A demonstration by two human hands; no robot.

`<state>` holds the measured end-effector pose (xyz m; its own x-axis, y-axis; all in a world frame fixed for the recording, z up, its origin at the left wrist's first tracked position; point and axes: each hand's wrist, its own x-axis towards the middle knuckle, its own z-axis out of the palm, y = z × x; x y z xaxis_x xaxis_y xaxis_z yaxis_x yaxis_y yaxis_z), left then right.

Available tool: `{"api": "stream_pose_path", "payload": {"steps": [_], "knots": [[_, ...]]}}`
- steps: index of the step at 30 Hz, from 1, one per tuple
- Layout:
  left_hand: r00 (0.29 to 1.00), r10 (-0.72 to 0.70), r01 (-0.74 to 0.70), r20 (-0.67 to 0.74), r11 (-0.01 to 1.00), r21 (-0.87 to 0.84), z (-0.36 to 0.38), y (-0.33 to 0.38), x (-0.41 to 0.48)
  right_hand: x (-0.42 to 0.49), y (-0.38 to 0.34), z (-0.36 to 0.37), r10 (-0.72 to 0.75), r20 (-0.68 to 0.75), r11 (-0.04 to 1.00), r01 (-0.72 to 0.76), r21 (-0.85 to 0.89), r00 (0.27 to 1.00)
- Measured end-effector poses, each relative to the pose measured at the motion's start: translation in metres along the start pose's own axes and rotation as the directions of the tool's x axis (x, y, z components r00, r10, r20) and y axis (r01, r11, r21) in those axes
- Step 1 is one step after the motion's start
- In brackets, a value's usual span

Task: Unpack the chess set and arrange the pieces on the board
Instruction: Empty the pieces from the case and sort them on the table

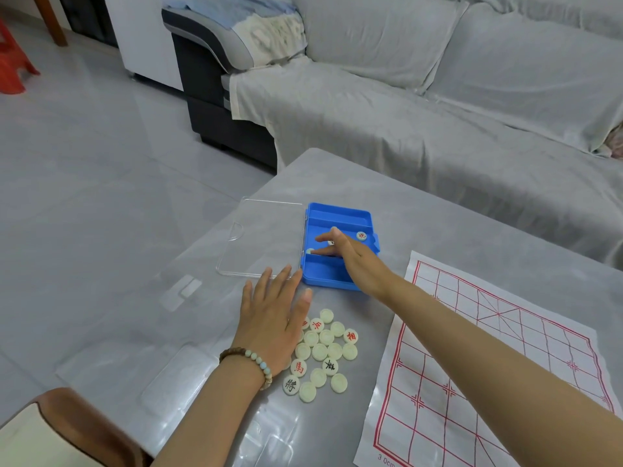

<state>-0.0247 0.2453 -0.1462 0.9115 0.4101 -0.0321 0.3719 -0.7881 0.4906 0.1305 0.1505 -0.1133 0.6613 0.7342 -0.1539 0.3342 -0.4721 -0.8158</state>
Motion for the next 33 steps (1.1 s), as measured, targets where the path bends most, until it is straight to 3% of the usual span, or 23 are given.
{"api": "stream_pose_path", "payload": {"steps": [4, 10, 14, 19, 23, 27, 33], "knots": [[1.0, 0.003, -0.003, -0.001, 1.0, 0.01, 0.001, 0.0, 0.0, 0.009, 0.005, 0.003, -0.011, -0.004, 0.999, 0.011, -0.036, 1.0], [1.0, 0.0, 0.0, 0.011, 1.0, 0.021, 0.0, -0.001, 0.001, 0.011, 0.006, -0.017, -0.154, -0.317, 0.932, 0.031, -0.36, 0.936], [1.0, 0.0, -0.001, 0.011, 0.999, 0.034, 0.0, -0.001, 0.002, 0.018, 0.019, -0.023, -0.053, -0.226, 0.762, -0.107, -0.639, 0.973], [0.999, -0.014, 0.012, 0.04, 0.999, 0.037, -0.002, 0.0, 0.002, 0.023, 0.012, -0.015, -0.061, -0.097, 0.887, 0.01, -0.462, 0.993], [0.999, -0.006, 0.006, 0.04, 1.0, 0.011, -0.003, 0.001, 0.001, 0.029, 0.008, -0.015, -0.046, -0.213, 0.97, -0.008, -0.244, 0.976], [0.999, -0.011, 0.011, 0.034, 1.0, -0.01, -0.006, 0.003, 0.001, 0.042, 0.007, -0.02, 0.032, -0.094, 0.975, -0.051, -0.215, 0.995], [0.999, -0.011, 0.011, 0.032, 1.0, -0.012, -0.004, 0.001, 0.003, 0.054, 0.004, -0.018, 0.032, -0.067, 0.982, -0.044, -0.183, 0.997]]}}
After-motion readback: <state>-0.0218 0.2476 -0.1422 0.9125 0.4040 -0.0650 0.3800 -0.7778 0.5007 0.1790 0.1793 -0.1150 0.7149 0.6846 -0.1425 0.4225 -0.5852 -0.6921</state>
